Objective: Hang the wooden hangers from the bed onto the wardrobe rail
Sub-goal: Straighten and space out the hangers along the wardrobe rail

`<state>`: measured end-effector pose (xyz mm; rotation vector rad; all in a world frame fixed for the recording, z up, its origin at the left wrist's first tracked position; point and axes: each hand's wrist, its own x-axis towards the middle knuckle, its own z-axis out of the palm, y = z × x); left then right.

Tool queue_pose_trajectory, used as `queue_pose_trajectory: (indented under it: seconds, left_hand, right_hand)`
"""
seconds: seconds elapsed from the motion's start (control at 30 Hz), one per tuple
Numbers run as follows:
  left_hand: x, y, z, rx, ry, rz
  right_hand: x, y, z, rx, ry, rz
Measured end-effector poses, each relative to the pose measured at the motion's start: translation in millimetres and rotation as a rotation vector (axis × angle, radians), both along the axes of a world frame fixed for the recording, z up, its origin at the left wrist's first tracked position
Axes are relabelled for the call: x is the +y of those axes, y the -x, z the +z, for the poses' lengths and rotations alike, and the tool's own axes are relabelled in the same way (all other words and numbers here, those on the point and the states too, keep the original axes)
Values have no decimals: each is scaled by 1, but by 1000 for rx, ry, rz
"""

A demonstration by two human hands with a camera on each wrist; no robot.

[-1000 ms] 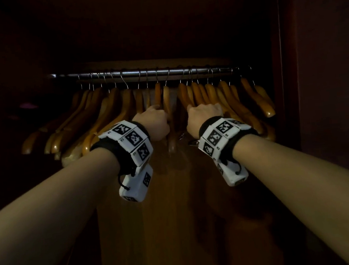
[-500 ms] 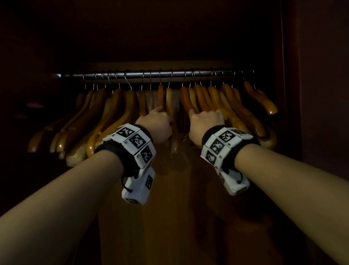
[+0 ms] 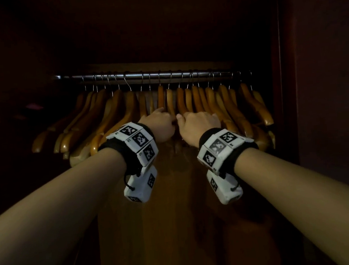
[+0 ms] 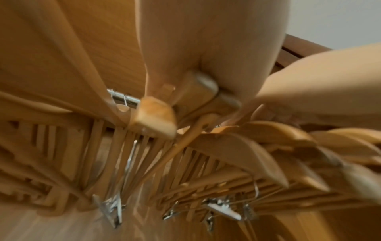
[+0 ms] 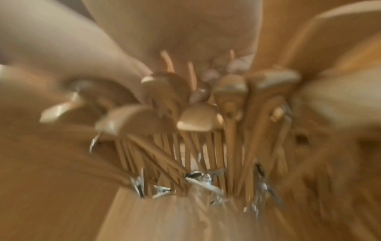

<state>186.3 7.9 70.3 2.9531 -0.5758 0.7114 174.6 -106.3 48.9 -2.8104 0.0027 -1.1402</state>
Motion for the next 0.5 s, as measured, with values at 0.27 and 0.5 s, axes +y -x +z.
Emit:
queue_pose_trajectory:
  seconds: [0.27,0.5]
  left_hand:
    - [-16,2,11,-58,-10,34]
    - [-45,-4,14,-73,2,-149]
  right_hand:
    - [-43,11,11,-261,-168,-68]
    - [-81,19,31,-104,-303,-326]
